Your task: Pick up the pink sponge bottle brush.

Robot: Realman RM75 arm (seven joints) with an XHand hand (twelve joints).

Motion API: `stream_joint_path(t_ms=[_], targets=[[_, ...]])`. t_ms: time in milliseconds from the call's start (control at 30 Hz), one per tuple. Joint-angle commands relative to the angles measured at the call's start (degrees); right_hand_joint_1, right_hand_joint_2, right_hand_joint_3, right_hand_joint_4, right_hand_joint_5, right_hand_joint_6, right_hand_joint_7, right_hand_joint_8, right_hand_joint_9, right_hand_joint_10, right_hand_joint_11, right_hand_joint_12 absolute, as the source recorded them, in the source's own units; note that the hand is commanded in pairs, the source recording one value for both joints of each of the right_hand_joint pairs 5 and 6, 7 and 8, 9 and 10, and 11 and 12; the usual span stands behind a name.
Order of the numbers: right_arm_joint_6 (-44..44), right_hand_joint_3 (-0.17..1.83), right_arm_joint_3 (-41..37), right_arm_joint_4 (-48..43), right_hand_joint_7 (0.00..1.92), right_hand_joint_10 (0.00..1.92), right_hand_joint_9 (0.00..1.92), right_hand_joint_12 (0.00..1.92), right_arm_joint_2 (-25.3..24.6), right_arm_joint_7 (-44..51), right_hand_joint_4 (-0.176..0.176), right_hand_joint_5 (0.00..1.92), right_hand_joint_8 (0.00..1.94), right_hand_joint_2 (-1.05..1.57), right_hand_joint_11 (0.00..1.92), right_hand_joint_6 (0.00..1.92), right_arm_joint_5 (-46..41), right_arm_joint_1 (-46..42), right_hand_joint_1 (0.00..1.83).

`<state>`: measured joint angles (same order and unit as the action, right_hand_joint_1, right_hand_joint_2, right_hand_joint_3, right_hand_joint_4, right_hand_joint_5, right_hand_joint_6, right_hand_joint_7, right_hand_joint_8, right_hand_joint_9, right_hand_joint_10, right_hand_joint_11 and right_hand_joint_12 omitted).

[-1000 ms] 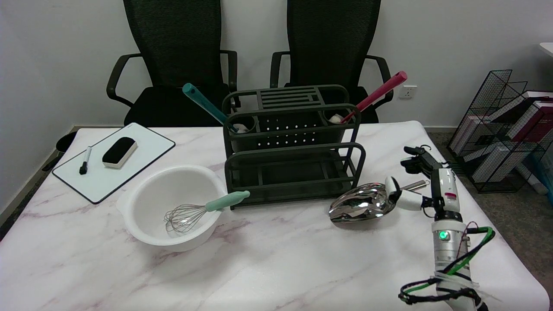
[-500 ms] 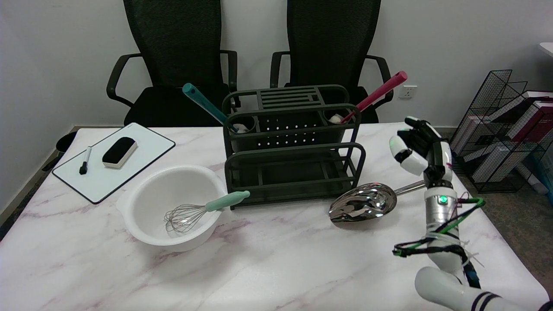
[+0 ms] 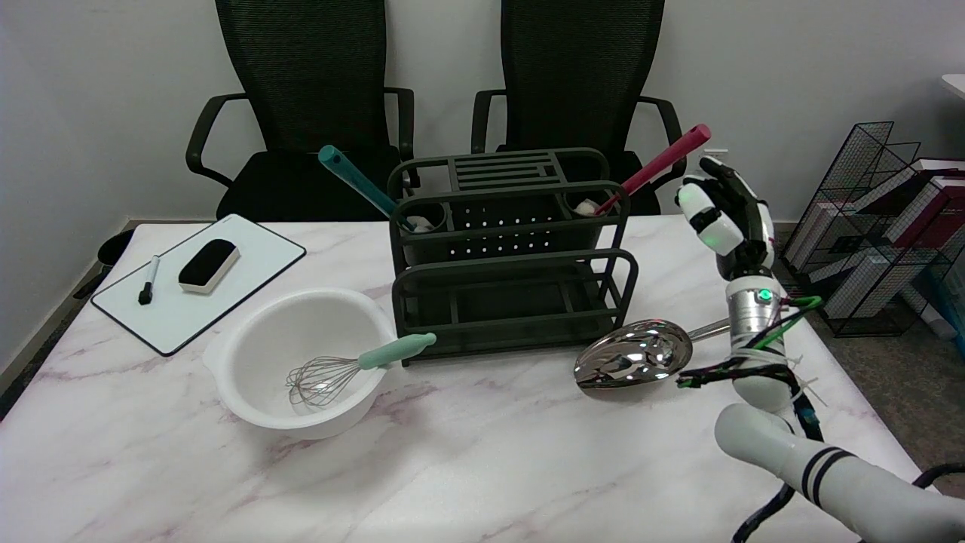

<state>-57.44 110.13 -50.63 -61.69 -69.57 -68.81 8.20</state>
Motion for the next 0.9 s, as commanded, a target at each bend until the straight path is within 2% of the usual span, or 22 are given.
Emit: stream_joint_path(t_ms=[33,267,900], targets=[[8.37,1.05,-0.08,5.13,0.70,0.69,0.69,0.64,1.14,-9.10,0.000,0.46,0.70,0.32,0.64,0.46,2.12,9.28,0.95],[8.97,1.05,1.27,6.04,0.68,0.67,0.67,0.60,0.98,-9.10,0.000,0.43,0.68,0.30,0.60,0.43,3.07,12.03,0.95],[7.93,0.99,2.31,1.88,0.69,0.68,0.68,0.51,0.90,-8.62,0.000,0.50,0.69,0.23,0.51,0.50,4.43,10.95,0.94]])
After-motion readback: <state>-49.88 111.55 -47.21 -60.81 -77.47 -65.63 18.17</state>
